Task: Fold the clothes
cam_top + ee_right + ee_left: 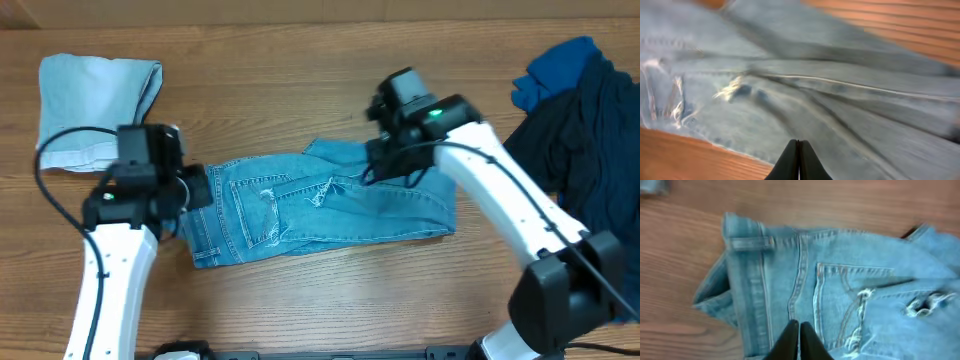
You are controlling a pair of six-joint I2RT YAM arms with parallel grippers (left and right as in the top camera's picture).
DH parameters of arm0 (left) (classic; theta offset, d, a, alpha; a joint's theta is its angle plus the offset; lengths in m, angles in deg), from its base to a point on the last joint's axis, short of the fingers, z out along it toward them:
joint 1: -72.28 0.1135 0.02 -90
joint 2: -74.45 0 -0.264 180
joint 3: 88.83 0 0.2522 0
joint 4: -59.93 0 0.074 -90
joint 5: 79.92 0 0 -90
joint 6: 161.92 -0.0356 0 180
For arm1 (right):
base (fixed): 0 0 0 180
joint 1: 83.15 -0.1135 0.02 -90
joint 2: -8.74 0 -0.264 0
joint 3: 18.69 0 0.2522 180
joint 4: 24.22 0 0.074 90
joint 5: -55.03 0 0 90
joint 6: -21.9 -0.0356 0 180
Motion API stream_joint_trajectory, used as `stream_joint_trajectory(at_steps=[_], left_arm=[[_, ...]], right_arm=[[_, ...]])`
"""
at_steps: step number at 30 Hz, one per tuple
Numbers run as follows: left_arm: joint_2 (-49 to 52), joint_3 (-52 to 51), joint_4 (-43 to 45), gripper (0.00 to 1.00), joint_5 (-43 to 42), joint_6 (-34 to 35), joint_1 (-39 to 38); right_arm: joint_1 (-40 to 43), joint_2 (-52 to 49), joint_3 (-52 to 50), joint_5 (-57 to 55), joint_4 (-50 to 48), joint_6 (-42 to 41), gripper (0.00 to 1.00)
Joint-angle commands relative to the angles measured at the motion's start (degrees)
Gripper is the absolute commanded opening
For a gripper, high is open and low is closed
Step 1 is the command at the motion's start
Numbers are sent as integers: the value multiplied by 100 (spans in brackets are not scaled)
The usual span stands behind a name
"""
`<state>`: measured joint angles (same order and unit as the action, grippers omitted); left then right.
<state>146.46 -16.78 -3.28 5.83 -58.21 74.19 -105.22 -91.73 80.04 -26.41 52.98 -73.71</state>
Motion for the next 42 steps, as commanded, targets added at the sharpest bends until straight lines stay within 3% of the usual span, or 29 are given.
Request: stream_joint_trajectory(at_steps=[1,3,6,13,16,23,27,30,32,33,34,36,37,42], left_arm=[[68,-883,538,4,236,136,-127],[284,-1340,1207,4,352,192,-127],[879,-1421,1703,4,514,282,-131],[2312,-1408,2618,4,487,363,-570],[2629,-1263,2900,4,490,457,-758],[3821,232,2542,4,529,450,-903],[3814,374,2312,4,527,450,-903],[3729,903,1488,4,581,428,-903],[3620,1126,1239,4,627,417,-903],[3536,1198,1182,4,625,407,-903],[3469,1202,1187,4,627,402,-903],[3379,1202,1200,4,616,293,-903],[3346,1202,1198,4,619,245,-903],[3333,1202,1209,4,614,166,-903]], right_arm=[[955,435,81,240,264,-192,4],[1502,435,-85,490,461,-190,4],[1585,435,-737,645,192,-192,4],[1473,247,-2638,649,-1679,-498,4],[1473,-44,-2761,42,-2179,-951,4],[1510,-332,-2608,-660,-3294,-968,4],[1539,-293,-2396,-634,-3141,-966,4],[1539,361,-1093,-431,-1742,-968,4],[1569,1040,-809,-608,-1370,-986,4],[1738,1495,-811,-627,-1088,-1128,43],[1958,1705,-824,-566,-807,-1139,64],[2564,1888,-1049,-348,-452,-1113,91],[3001,1897,-1375,238,-529,-1043,97],[4148,1891,-3418,2369,-2105,-157,100]])
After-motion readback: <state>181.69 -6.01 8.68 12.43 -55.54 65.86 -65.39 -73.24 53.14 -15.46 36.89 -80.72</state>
